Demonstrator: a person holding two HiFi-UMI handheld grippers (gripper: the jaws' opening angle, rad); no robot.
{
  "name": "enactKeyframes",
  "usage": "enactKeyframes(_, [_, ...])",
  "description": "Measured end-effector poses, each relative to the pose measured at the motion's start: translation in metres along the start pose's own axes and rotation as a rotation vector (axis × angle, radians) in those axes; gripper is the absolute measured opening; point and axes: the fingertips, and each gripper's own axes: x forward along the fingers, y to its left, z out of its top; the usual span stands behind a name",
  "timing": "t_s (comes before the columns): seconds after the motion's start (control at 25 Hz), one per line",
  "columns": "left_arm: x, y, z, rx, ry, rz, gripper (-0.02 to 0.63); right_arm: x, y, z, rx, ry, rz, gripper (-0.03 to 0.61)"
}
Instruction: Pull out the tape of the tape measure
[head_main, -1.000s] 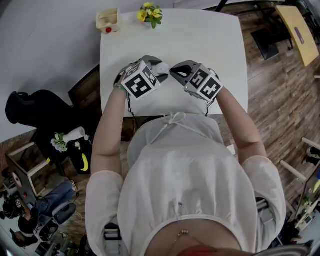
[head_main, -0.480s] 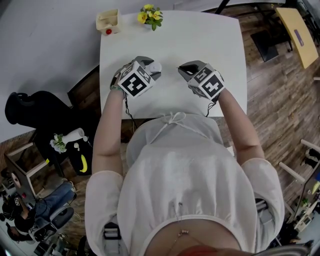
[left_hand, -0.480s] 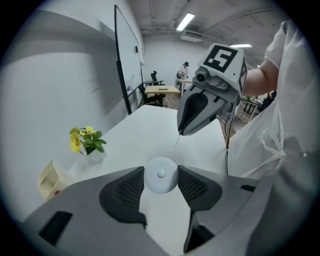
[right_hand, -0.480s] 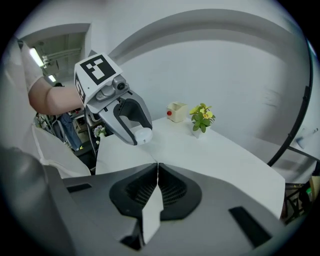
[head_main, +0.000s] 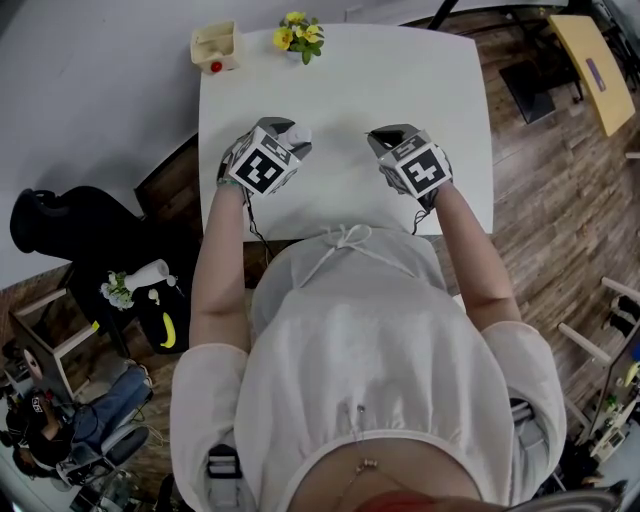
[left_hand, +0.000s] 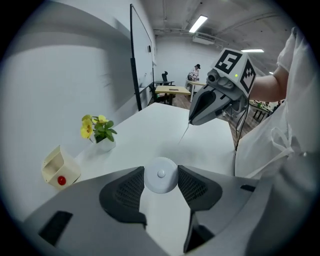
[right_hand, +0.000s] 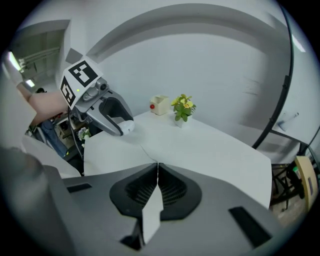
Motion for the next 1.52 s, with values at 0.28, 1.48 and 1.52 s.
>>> enactKeyframes(0.28, [-0.009, 0.015, -0.008, -0.04, -0.014, 0.06, 0.227, -0.004, -0.018, -0.012, 0.092, 0.021, -0.067, 0.012])
enactKeyframes(1.48, [-0.023, 0.038, -0.041, -0.206, -0.034, 0.074, 0.227, -0.019, -0.067, -0.057, 0.229, 0.022, -0.207, 0.012])
enactKeyframes(1.52, [-0.022, 0.038, -0.041, -0.205, -0.034, 0.072, 0.227, -0.02, -0.068, -0.057, 0.232, 0.018, -0.208, 0.012])
